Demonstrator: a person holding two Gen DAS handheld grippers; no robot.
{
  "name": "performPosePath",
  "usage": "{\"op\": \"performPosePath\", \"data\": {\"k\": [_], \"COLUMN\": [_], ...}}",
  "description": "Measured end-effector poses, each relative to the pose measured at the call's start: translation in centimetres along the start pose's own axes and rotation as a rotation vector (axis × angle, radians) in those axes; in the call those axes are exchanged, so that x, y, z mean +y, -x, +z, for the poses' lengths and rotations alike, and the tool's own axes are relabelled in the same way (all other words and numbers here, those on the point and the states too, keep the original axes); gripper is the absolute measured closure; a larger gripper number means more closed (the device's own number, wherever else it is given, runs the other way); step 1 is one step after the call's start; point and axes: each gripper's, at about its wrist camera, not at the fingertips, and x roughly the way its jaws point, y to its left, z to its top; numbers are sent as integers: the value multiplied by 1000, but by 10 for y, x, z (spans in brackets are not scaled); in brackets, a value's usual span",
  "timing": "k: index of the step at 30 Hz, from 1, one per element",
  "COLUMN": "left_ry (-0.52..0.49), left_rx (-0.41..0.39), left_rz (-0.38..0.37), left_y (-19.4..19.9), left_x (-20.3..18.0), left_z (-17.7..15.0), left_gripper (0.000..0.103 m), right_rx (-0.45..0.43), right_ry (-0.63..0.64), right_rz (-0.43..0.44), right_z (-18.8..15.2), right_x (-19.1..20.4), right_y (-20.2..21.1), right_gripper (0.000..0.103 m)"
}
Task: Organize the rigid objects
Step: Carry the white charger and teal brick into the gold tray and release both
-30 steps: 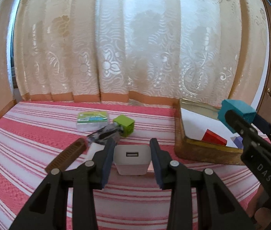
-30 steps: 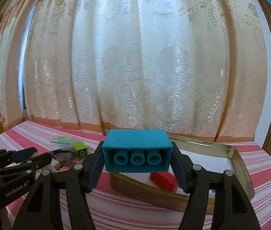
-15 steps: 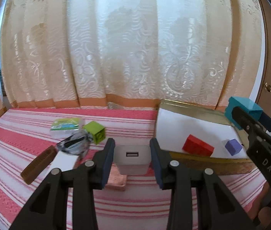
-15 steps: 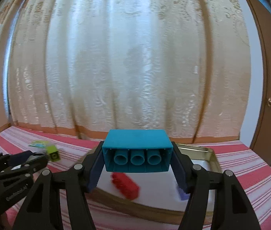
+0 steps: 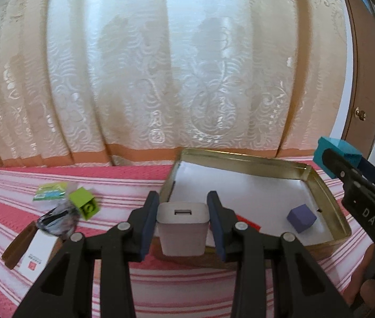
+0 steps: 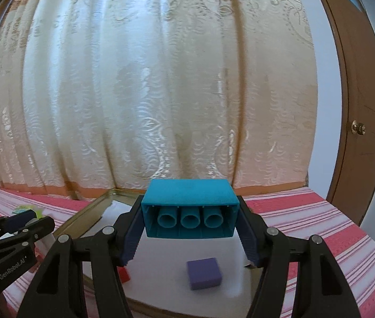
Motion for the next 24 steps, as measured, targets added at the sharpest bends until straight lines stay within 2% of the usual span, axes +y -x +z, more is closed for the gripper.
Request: {"op": "performPosePath", "data": {"k": [13,20,24], "left_ry": [-22,-48,-76], "left_rx": [-25,8,34], "left_rz": [-107,-154,-156], "left_y": [-21,-43,-54], "left_x": [-34,-62,-80], "left_z": [12,15,15], "left_gripper": [66,66,66], "right_rx": [55,121,154], "right_ry": [-73,-142,-153], "right_rz": [-22,-11,-18], "right_z": [1,-4,-8], "right_x": [-49,-67,-70], "right_y": [-23,-41,-50], "right_gripper": [37,37,37]}}
